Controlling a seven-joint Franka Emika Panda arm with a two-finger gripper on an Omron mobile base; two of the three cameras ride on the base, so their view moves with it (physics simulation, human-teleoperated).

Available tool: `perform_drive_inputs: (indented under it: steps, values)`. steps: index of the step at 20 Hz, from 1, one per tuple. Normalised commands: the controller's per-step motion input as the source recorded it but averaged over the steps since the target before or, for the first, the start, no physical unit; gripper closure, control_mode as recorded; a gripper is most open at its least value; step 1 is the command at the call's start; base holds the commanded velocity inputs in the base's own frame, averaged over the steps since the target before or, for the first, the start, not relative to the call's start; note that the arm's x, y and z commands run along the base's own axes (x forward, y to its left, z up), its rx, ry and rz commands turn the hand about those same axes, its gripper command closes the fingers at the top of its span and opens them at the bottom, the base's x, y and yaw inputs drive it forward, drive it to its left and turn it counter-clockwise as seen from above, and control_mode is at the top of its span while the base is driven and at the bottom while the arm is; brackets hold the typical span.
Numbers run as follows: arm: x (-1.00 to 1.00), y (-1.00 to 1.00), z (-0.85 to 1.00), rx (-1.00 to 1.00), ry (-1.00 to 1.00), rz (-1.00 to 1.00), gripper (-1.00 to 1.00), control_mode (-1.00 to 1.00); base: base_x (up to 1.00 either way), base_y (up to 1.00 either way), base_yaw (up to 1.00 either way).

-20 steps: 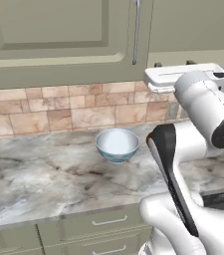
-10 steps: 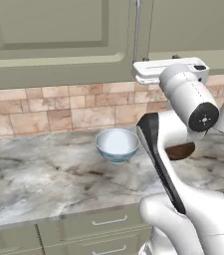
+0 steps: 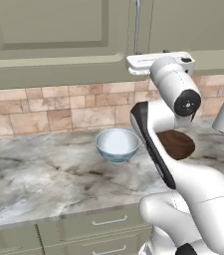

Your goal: Open the cabinet. Pick the bowls from the counter and place them in the cabinet. Then close the cabinet.

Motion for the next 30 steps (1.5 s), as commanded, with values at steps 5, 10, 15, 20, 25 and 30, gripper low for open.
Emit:
perform_drive_inputs:
  steps: [5,10,15,20,25,30]
  values:
    - [0.48,0.0,-0.06,0.0,0.0,0.0,-1.0,-1.0,0.0,0.0,0.0]
    - [0.44,0.0,-0.01,0.0,0.0,0.0,-1.0,-1.0,0.0,0.0,0.0]
    - [0.46,0.01,0.0,0.0,0.0,0.0,-1.0,-1.0,0.0,0.0,0.0]
    - [0.39,0.07,0.0,0.0,0.0,0.0,-1.0,-1.0,0.0,0.0,0.0]
    - [0.4,0.15,0.0,0.0,-0.01,0.0,-1.0,-1.0,0.0,0.0,0.0]
    - [0.49,0.08,0.0,0.0,0.0,-0.02,-1.0,-1.0,0.0,0.0,0.0]
